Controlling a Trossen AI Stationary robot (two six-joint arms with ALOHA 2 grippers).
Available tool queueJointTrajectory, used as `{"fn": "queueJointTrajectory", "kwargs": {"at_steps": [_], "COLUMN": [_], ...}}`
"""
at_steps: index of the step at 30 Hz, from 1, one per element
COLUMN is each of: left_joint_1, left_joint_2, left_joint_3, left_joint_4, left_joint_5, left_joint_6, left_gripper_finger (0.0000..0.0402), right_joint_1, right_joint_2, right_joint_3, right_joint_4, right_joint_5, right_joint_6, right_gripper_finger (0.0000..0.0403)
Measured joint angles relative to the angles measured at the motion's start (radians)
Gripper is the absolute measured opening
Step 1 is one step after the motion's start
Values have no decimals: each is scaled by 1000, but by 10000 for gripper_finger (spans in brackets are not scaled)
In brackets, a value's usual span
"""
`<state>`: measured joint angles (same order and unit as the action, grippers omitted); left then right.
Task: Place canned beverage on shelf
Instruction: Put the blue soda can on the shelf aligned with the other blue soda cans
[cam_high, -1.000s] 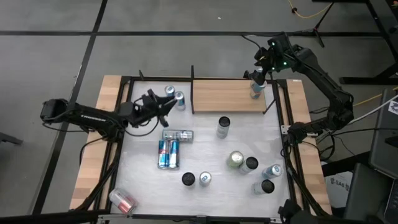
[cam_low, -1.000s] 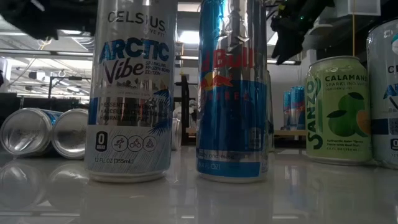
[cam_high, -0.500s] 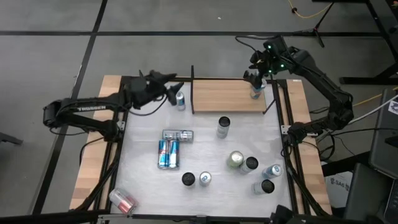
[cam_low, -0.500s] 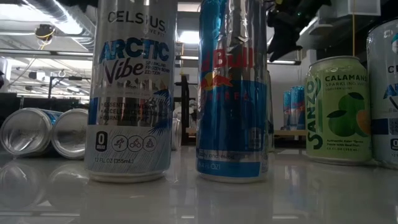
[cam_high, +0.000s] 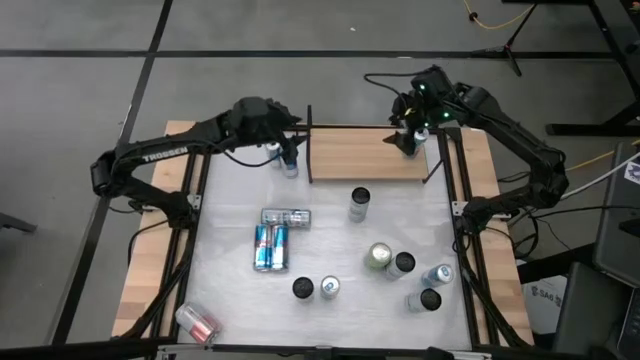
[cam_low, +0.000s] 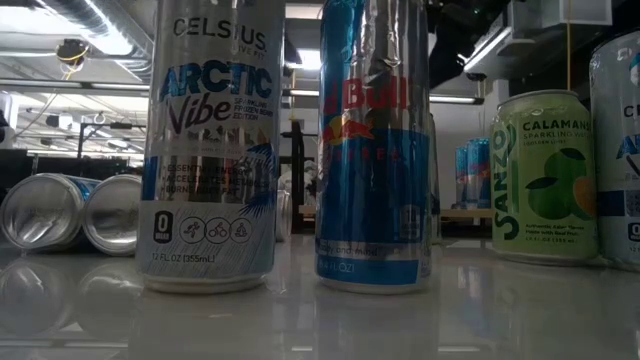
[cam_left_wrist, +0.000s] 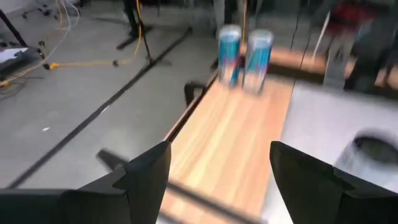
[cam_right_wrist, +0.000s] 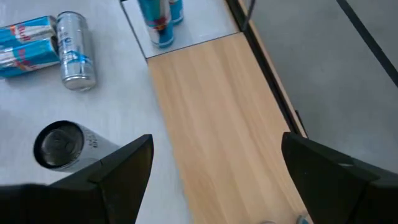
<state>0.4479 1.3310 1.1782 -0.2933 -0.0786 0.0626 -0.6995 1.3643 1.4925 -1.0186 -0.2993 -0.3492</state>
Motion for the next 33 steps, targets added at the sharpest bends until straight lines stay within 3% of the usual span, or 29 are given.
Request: {"fn": "queueJointTrajectory", "kwargs": {"at_steps": [5,14,27,33], "left_joint_1": [27,89,126,125], "left_joint_2": [6,13,39,39], "left_joint_3": [20,21,20,20], "left_joint_4": [-121,-273,-267,-267], "left_joint_5": [7,170,138,199], "left_joint_6": [164,237,261,263], "left_gripper_finger": [267,249,234,234], "right_joint_1": [21,21,21,21], "right_joint_2": [0,0,1,1], "right_joint_3": [0,0,0,0], "right_joint_4": [0,4,7,12], "right_joint_5": [2,2,2,2], "right_joint_6": [0,0,0,0], "right_gripper_finger": [344,344,344,344]}}
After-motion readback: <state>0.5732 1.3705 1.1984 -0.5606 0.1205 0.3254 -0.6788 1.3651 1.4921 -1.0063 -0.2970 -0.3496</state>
